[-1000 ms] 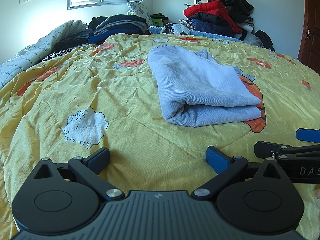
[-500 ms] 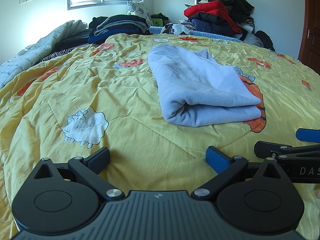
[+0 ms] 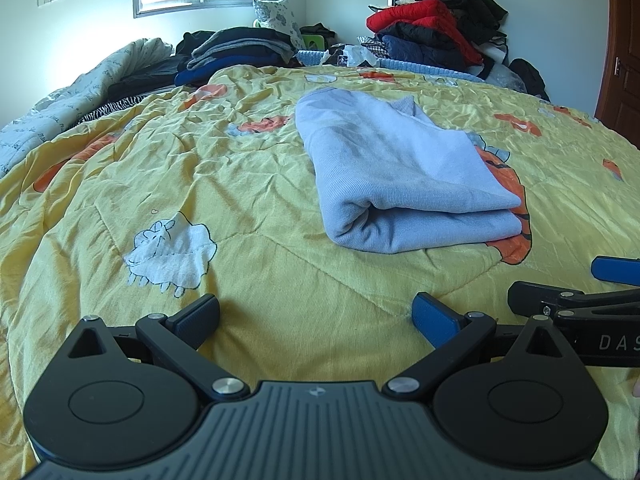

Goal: Fold small clothes

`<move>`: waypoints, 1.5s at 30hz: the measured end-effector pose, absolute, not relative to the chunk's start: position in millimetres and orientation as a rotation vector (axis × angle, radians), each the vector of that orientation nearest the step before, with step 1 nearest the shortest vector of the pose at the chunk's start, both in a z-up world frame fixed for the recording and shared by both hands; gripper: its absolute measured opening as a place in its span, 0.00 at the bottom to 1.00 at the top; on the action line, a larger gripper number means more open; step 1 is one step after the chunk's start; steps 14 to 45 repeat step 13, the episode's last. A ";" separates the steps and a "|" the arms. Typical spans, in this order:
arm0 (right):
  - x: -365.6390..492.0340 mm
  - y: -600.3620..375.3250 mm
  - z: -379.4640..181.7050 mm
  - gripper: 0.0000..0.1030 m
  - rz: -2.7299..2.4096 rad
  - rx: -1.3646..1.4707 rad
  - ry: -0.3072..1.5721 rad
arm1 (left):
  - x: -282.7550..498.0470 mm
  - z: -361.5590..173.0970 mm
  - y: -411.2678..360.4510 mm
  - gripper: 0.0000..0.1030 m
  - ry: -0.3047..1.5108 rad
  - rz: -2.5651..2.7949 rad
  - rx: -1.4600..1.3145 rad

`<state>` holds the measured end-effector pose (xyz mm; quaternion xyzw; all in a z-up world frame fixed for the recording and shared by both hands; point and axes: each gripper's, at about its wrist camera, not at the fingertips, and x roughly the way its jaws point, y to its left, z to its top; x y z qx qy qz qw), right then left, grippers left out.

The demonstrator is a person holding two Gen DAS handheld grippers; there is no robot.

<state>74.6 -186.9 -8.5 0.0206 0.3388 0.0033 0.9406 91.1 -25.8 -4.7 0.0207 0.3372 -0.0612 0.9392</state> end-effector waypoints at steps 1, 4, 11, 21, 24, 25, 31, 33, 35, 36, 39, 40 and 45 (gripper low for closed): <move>75.0 -186.9 -8.4 0.98 0.007 0.042 0.691 | 90.9 -4.6 -25.9 1.00 0.689 -0.126 0.043; 74.8 -187.3 -8.2 0.98 0.007 0.044 0.691 | 91.0 -4.2 -26.0 1.00 0.689 -0.127 0.043; 74.0 -186.7 -8.3 0.98 0.005 0.042 0.691 | 89.6 -5.8 -25.0 1.00 0.680 -0.134 0.046; 73.7 -187.7 -8.1 0.98 0.006 0.044 0.690 | 89.9 -6.0 -25.4 1.00 0.681 -0.136 0.048; 73.7 -187.7 -8.1 0.98 0.006 0.044 0.690 | 89.9 -6.0 -25.4 1.00 0.681 -0.136 0.048; 73.7 -187.7 -8.1 0.98 0.006 0.044 0.690 | 89.9 -6.0 -25.4 1.00 0.681 -0.136 0.048; 73.7 -187.7 -8.1 0.98 0.006 0.044 0.690 | 89.9 -6.0 -25.4 1.00 0.681 -0.136 0.048; 73.7 -187.7 -8.1 0.98 0.006 0.044 0.690 | 89.9 -6.0 -25.4 1.00 0.681 -0.136 0.048; 73.7 -187.7 -8.1 0.98 0.006 0.044 0.690 | 89.9 -6.0 -25.4 1.00 0.681 -0.136 0.048; 73.7 -187.7 -8.1 0.98 0.006 0.044 0.690 | 89.9 -6.0 -25.4 1.00 0.681 -0.136 0.048; 73.7 -187.7 -8.1 0.98 0.006 0.044 0.690 | 89.9 -6.0 -25.4 1.00 0.681 -0.136 0.048; 73.7 -187.7 -8.1 0.98 0.006 0.044 0.690 | 89.9 -6.0 -25.4 1.00 0.681 -0.136 0.048; 73.7 -187.7 -8.1 0.98 0.006 0.044 0.690 | 89.9 -6.0 -25.4 1.00 0.681 -0.136 0.048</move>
